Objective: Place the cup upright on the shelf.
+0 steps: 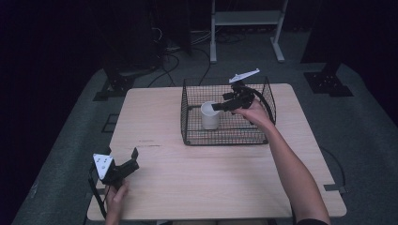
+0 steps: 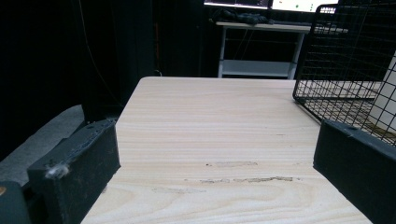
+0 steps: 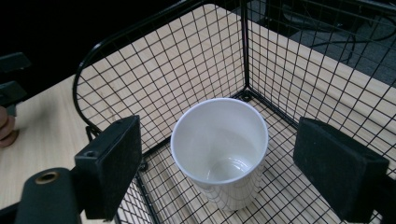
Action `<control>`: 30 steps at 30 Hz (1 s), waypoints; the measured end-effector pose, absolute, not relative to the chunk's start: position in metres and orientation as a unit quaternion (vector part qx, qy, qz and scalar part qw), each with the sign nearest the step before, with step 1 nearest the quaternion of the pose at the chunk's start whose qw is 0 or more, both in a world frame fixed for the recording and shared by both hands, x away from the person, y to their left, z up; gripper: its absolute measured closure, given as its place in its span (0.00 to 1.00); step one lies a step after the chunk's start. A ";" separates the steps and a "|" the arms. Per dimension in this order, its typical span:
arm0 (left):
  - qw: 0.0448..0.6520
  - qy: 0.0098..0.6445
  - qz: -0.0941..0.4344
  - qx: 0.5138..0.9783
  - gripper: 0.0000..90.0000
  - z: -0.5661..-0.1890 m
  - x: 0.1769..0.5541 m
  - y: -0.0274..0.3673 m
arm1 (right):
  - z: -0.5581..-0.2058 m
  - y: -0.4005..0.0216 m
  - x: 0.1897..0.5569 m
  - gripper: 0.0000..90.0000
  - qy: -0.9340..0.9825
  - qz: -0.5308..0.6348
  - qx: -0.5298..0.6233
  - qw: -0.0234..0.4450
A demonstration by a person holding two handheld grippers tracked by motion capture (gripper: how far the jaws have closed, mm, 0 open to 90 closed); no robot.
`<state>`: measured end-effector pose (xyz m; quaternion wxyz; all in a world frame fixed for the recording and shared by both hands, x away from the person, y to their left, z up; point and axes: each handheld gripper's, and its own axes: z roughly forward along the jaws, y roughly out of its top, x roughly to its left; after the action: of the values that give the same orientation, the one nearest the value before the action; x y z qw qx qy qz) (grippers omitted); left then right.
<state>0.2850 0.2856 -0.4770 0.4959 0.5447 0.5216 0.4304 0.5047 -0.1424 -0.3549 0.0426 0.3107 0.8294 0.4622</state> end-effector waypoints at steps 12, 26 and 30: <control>0.496 0.521 0.430 0.545 0.00 -0.477 0.285 0.286 | -0.345 -0.143 0.488 0.17 0.832 0.471 0.291 0.041; 0.496 0.522 0.430 0.545 0.00 -0.477 0.285 0.286 | -0.341 -0.152 0.472 0.17 0.834 0.474 0.282 0.036; 0.495 0.520 0.431 0.546 0.00 -0.477 0.285 0.285 | -0.342 -0.156 0.467 0.17 0.833 0.475 0.280 0.036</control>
<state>0.2850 0.2854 -0.4770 0.4953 0.5462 0.5204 0.4308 0.4670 -0.1556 -0.3415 0.0362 0.2800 0.8335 0.4750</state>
